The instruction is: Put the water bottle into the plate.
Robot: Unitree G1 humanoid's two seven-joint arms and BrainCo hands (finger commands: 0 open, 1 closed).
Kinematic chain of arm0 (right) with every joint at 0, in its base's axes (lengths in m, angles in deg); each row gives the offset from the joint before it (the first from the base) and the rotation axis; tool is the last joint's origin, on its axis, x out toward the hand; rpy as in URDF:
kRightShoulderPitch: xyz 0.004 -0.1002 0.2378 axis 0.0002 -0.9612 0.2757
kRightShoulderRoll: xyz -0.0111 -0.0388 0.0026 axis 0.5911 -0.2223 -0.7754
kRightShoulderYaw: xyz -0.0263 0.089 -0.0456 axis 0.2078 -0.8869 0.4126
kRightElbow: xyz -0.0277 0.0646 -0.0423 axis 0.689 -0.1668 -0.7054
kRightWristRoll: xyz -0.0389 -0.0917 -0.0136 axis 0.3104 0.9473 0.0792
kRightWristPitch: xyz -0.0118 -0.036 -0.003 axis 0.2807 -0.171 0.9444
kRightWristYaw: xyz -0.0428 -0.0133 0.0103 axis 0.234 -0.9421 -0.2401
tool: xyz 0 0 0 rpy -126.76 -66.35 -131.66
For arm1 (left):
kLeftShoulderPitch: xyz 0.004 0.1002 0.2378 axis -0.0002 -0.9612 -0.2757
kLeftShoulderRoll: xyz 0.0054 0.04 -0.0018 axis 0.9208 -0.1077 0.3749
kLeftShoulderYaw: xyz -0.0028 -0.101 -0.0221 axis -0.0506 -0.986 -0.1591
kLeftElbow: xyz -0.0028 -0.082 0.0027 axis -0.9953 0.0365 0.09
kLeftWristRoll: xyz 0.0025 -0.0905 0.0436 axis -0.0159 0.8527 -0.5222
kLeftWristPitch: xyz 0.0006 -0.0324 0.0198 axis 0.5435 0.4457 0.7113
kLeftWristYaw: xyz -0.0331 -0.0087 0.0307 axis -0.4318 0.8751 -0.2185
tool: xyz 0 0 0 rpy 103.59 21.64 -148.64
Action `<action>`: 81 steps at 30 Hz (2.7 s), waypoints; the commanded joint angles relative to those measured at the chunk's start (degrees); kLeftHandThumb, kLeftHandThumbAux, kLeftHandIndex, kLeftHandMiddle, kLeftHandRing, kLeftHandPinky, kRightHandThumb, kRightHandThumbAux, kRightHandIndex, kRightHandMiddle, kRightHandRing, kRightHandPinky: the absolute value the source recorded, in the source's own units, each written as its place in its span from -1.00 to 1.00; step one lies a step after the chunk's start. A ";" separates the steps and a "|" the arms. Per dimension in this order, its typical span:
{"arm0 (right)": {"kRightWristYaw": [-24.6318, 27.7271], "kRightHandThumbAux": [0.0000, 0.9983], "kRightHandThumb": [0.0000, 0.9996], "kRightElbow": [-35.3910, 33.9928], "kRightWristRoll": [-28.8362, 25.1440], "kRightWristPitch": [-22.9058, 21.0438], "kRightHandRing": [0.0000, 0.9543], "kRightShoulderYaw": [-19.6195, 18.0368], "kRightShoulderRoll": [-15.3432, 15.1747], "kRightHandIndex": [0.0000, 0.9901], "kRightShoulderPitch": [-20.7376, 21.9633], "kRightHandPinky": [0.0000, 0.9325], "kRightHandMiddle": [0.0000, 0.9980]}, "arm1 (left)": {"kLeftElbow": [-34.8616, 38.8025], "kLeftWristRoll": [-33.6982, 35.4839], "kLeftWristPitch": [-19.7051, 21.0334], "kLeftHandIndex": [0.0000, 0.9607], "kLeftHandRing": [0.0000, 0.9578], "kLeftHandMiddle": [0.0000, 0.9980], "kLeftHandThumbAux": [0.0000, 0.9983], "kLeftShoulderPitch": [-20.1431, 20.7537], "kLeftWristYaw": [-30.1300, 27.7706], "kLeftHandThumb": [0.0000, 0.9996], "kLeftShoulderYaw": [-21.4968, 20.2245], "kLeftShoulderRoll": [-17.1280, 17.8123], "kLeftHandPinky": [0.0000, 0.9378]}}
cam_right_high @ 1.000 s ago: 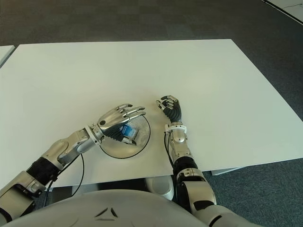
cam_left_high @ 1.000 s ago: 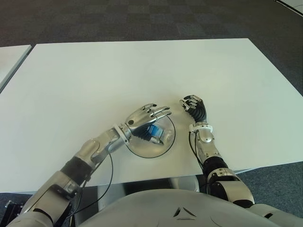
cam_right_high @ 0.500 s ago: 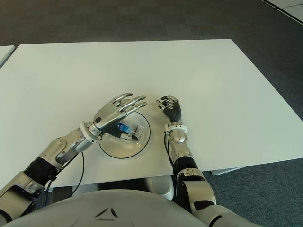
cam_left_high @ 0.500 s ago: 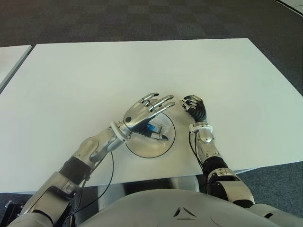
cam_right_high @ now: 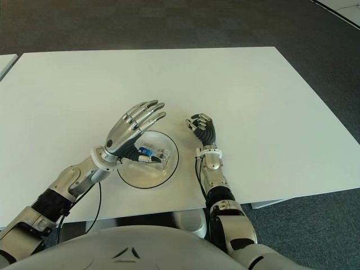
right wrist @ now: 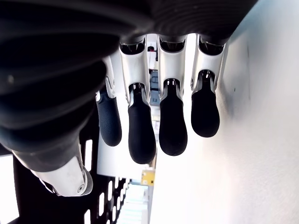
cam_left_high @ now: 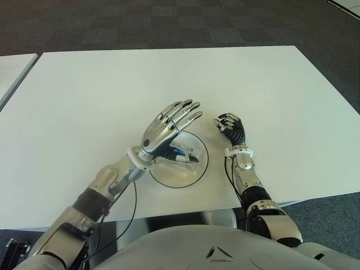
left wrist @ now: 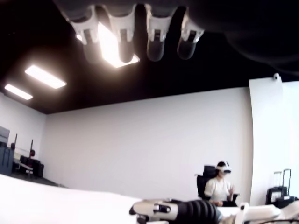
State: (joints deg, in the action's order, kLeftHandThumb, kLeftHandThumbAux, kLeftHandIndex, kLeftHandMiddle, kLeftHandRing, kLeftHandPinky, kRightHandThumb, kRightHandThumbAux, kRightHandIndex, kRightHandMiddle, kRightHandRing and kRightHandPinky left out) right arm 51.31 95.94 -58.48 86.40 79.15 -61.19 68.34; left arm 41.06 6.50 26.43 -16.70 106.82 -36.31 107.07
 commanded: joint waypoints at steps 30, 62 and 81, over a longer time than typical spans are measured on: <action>0.99 0.45 0.42 4.07 -0.47 -5.25 0.40 0.25 0.69 -0.12 -4.53 0.42 0.34 | -6.43 81.54 -18.87 -1.00 -1.00 -1.00 -0.44 -14.55 -34.92 -0.66 -7.06 -15.88 -1.00; 0.87 0.45 0.42 0.07 -0.16 -5.89 0.39 0.97 0.47 -0.12 -5.89 0.42 0.35 | -30.46 49.66 -11.52 0.20 0.33 0.31 0.71 -8.29 -21.90 -0.80 -27.93 -18.42 0.36; -0.11 0.45 0.42 1.41 -0.27 -6.34 0.38 0.58 0.45 -0.12 -5.31 0.40 0.35 | -37.91 50.42 -5.31 -0.09 0.39 0.38 0.44 -6.30 -30.60 0.40 -28.47 -15.46 0.34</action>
State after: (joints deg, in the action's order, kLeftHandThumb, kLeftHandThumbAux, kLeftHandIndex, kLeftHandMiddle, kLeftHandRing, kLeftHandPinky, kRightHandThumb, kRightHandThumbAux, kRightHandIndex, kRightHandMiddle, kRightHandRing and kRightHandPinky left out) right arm 51.55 93.34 -58.36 85.34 79.87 -61.20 66.76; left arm 7.70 56.98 20.64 -21.76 77.89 -64.41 91.00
